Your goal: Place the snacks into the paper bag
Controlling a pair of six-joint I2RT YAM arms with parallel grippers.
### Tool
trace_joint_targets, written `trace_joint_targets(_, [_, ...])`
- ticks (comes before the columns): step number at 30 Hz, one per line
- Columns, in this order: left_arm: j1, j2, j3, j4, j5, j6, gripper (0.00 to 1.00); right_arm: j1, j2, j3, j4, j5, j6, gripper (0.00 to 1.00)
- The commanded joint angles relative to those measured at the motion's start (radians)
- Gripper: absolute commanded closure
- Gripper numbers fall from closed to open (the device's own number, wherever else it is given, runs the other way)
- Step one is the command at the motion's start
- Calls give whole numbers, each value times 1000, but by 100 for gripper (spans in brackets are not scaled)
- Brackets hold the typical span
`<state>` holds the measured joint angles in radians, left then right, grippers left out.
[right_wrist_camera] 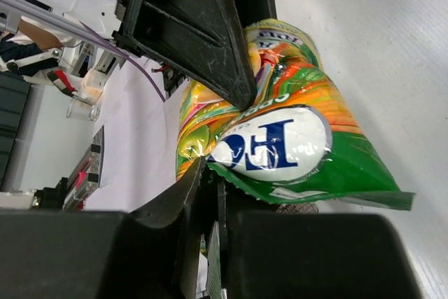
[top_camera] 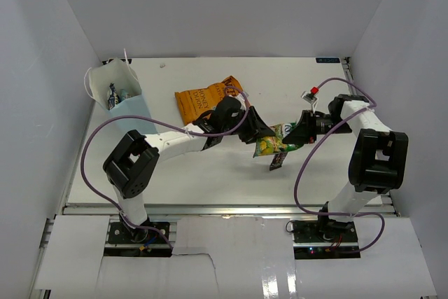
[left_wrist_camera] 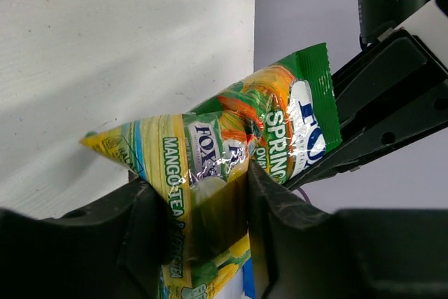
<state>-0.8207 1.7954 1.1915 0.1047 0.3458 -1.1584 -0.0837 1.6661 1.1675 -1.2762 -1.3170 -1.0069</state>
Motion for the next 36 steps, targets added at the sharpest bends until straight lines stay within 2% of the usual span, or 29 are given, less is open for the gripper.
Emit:
trace_joint_targets(1, [-15, -16, 48, 36, 82, 14, 53, 10, 17, 14, -29, -56, -25, 86])
trace_joint_targets(4, [-17, -25, 39, 32, 82, 26, 68, 9, 26, 14, -26, -31, -24, 83])
trace_joint_targets(5, [-15, -31, 39, 29, 84, 32, 76, 9, 26, 18, -26, -13, -21, 82])
trace_joint_targets(8, [-15, -45, 46, 1, 97, 87, 87, 9, 27, 24, -28, 16, -25, 75])
trace_joint_targets(9, [-17, -51, 49, -16, 93, 103, 89, 9, 26, 27, -26, 24, -24, 65])
trace_joint_targets(11, [-15, -67, 60, -91, 72, 163, 90, 9, 24, 32, -15, 51, -16, 54])
trace_joint_targets(12, [-17, -94, 60, -105, 44, 180, 91, 7, 21, 40, -9, 61, -12, 43])
trace_joint_targets(14, [-14, -123, 59, -193, 12, 230, 91, 1, 11, 46, 32, 103, 34, 27])
trace_joint_targets(15, [-11, -158, 56, -216, -20, 244, 91, 1, -3, 55, 78, 122, 77, 10])
trace_joint_targets(19, [5, -281, 7, -316, -100, 293, 91, -2, -63, 84, 204, 286, 163, 10])
trace_joint_targets(22, [15, -399, -1, -433, -221, 331, 91, -1, -133, 92, 306, 414, 200, 10])
trace_joint_targets(24, [35, -456, 37, -518, -302, 362, 91, -1, -210, 87, 372, 485, 218, 10])
trace_joint_targets(25, [51, -506, 58, -604, -385, 376, 91, -1, -239, 81, 458, 559, 244, 10])
trace_joint_targets(27, [106, -547, 147, -740, -451, 414, 92, -1, -342, 34, 565, 631, 280, 10])
trace_joint_targets(28, [130, -565, 181, -778, -508, 430, 92, -1, -379, 8, 681, 680, 303, 10])
trace_joint_targets(31, [233, -611, 319, -907, -608, 494, 92, -2, -494, -118, 828, 668, 329, 10])
trace_joint_targets(35, [382, -582, 509, -1010, -675, 588, 91, 1, -464, -108, 685, 527, 239, 10])
trace_joint_targets(36, [403, -567, 596, -1040, -686, 604, 91, -1, -457, -103, 669, 507, 237, 10])
